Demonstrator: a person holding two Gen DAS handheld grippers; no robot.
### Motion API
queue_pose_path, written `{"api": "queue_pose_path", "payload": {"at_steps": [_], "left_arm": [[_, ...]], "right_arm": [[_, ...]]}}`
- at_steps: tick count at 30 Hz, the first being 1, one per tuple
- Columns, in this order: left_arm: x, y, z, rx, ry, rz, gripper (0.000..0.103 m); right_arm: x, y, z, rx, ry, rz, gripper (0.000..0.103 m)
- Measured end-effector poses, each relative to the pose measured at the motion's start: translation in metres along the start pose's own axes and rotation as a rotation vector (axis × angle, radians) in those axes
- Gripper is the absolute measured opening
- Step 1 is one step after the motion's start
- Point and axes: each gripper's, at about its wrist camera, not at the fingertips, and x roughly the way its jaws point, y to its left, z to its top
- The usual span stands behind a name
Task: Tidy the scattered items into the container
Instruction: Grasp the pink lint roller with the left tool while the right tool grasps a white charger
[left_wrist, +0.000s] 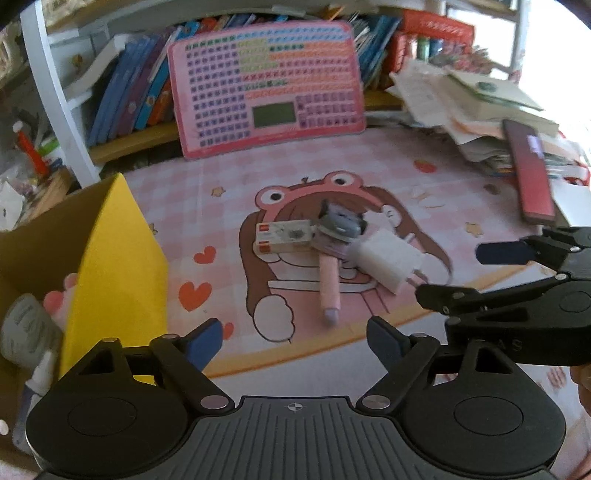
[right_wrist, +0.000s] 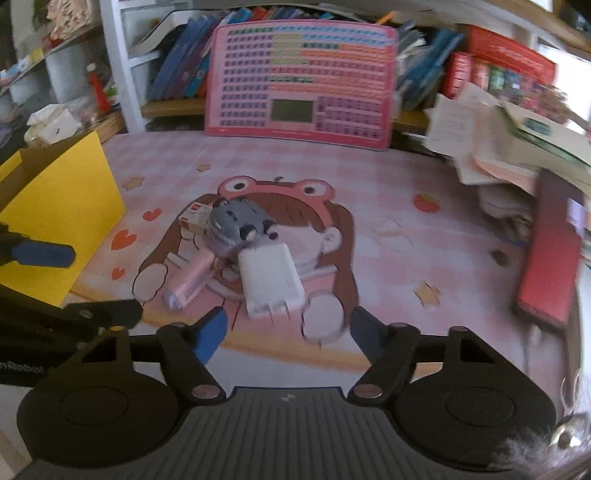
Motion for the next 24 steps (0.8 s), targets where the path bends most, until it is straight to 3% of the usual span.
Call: {"api": "queue_pose_path", "payload": {"at_steps": [4, 10, 16, 20, 24], "left_arm": [[0.018, 0.000, 0.007, -0.007, 0.024, 0.008, 0.079], [0.039, -0.003, 0.017, -0.004, 0.065, -0.020, 0.052], [0.058, -0.013, 0.026, 0.007, 0.076, -0.062, 0.041], [0.072, -0.015, 0.031, -0.018, 0.097, -0.083, 0.024], [0.075, -0.015, 0.032, -0.025, 0.092, -0.095, 0.014]], "right_arm": [[0.028, -0.002, 0.010, -0.039, 0.016, 0.035, 0.058], [0.055, -0.005, 0.017, -0.062, 0.045, 0.098, 0.042], [0.047, -0.019, 0.012, -0.012, 0.058, 0.052, 0.042], [0.035, -0.031, 0.002, 0.020, 0.072, 0.041, 0.042], [0.030, -0.035, -0.005, 0.005, 0.068, 0.035, 0.042]]}}
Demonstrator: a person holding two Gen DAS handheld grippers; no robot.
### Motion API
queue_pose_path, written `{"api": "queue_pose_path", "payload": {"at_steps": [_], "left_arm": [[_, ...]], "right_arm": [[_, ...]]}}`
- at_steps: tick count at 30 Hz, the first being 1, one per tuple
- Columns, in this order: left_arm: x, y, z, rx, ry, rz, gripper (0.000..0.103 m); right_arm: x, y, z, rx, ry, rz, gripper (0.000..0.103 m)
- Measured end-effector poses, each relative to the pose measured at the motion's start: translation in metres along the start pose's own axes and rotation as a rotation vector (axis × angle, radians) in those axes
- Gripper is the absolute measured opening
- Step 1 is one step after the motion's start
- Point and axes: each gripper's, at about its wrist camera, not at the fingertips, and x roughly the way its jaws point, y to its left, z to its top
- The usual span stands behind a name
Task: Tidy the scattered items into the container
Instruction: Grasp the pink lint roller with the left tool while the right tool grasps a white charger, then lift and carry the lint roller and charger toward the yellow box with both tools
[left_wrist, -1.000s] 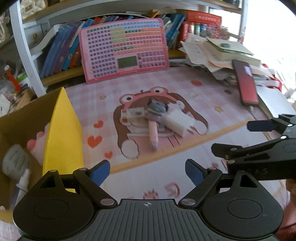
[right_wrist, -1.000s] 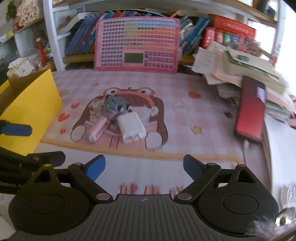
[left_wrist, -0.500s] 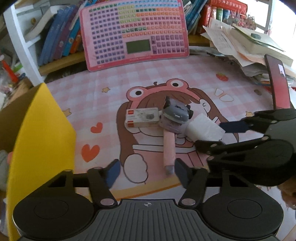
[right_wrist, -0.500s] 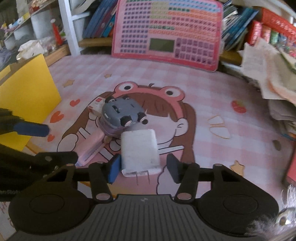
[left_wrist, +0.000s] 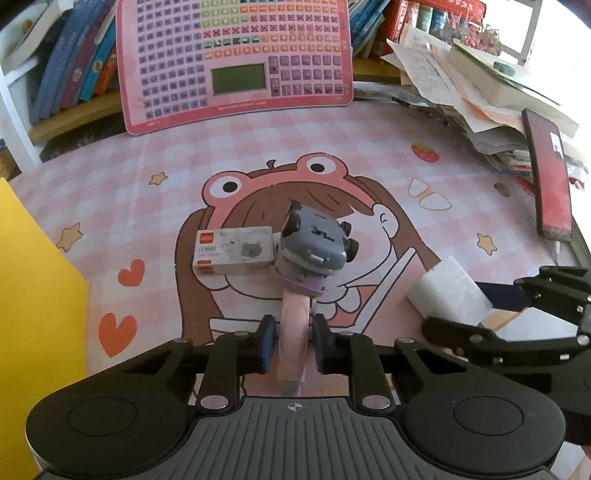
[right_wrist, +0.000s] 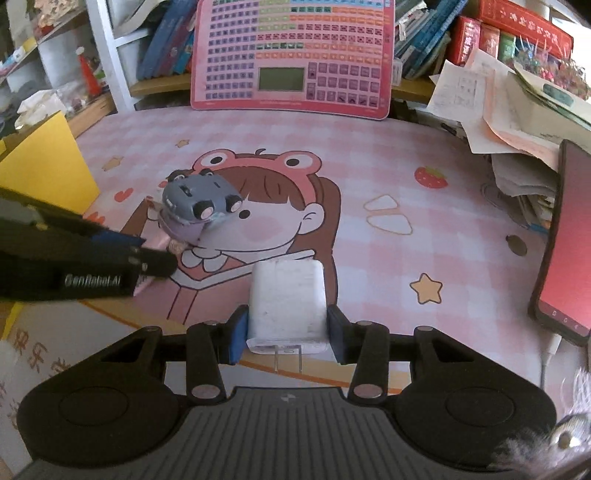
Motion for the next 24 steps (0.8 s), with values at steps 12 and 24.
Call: {"api": "queue_pose_path", "payload": {"at_steps": [12, 24], "left_arm": [[-0.031, 0.012, -0.025, -0.093, 0.012, -0.040, 0.014], [-0.084, 0.015, -0.062, -0.177, -0.029, -0.088, 0.014]], "right_arm": [[0.003, 0.008, 0.000, -0.024, 0.003, -0.036, 0.041], [-0.039, 0.033, -0.028, 0.001, 0.022, 0.064, 0.041]]}}
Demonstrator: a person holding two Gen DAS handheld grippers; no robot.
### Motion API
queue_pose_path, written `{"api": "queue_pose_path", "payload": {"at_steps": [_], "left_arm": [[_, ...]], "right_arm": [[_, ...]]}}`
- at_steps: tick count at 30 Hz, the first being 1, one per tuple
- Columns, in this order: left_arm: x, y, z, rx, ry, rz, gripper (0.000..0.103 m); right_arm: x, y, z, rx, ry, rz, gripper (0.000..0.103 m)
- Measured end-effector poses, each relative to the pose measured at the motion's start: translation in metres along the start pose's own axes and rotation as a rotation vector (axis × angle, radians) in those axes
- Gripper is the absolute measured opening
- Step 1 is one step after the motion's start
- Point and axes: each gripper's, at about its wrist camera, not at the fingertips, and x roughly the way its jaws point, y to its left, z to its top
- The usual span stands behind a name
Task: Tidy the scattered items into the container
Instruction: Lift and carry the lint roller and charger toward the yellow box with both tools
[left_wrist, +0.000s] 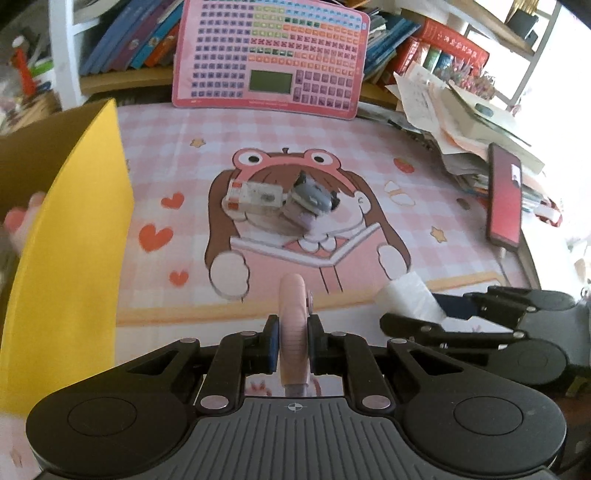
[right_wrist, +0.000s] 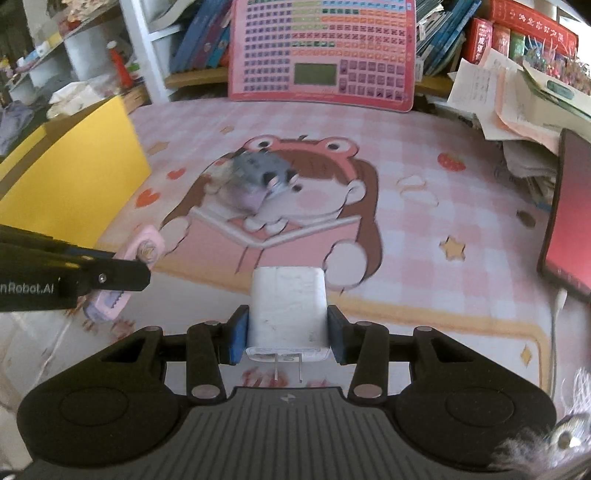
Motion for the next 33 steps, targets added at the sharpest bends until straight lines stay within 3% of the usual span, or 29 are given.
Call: {"api": "queue_pose_path", "payload": {"at_steps": [12, 23, 33], "left_arm": [[-0.038, 0.004, -0.032, 0.003, -0.010, -0.042, 0.014], [-0.062, 0.021, -0.060, 0.047, -0.006, -0.107, 0.014], [-0.104, 0.058, -0.101, 0.060, -0.015, -0.180, 0.014]], "right_arm": [[-0.036, 0.032, -0.031, -0.011, -0.012, 0.031, 0.041], [-0.055, 0.067, -0.052, 0.014, -0.021, -0.046, 0.041], [-0.082, 0.129, -0.089, 0.038, -0.019, -0.116, 0.041]]}}
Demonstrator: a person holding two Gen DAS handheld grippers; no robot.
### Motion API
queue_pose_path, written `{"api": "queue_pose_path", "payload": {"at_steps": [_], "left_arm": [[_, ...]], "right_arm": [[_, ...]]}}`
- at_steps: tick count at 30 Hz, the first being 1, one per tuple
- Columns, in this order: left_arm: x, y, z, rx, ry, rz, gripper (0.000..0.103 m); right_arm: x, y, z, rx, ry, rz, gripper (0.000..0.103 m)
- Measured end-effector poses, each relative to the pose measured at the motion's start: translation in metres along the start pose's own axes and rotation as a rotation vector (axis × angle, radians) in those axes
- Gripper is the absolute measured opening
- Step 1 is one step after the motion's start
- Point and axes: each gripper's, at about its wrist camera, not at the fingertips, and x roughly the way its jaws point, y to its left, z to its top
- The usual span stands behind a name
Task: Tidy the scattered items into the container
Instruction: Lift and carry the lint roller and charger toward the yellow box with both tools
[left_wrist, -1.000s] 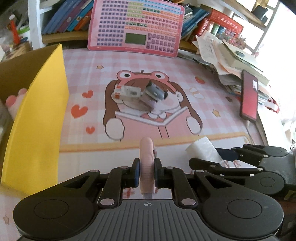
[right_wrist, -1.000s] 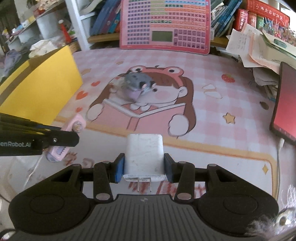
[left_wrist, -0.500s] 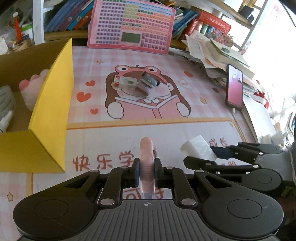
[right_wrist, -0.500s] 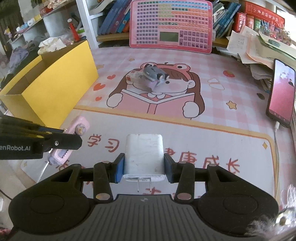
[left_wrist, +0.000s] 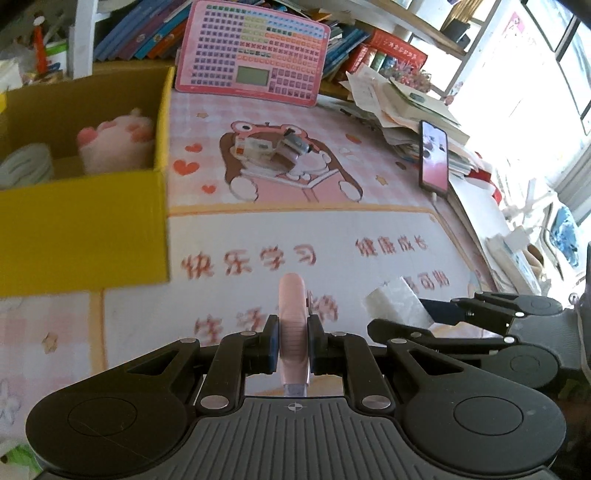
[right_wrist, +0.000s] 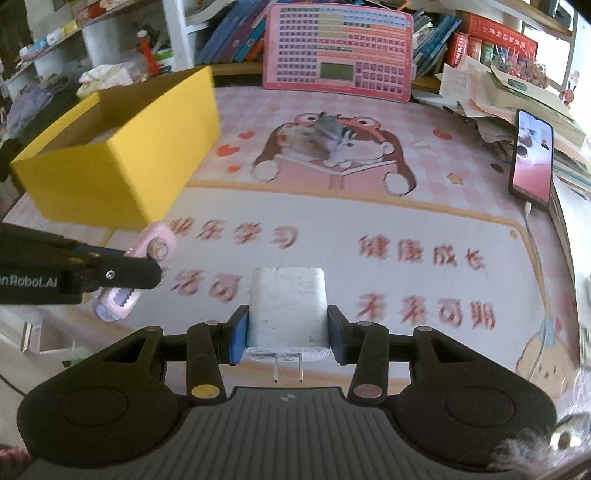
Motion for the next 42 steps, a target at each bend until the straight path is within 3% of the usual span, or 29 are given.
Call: {"api": "queue_pose_path", "payload": {"at_steps": [10, 22, 42], "left_arm": [[-0.045, 0.027, -0.034, 0.024, -0.021, -0.018, 0.014], [-0.088, 0.060, -0.055, -0.018, -0.080, -0.012, 0.014], [-0.128, 0.120, -0.093, -0.126, -0.106, 0.028, 0.014]], "right_arm": [[-0.032, 0.062, -0.029, -0.014, -0.044, -0.025, 0.041], [-0.046, 0.111, -0.026, -0.060, -0.071, 0.008, 0.041], [-0.039, 0.189, -0.031, -0.179, -0.027, 0.084, 0.041]]}}
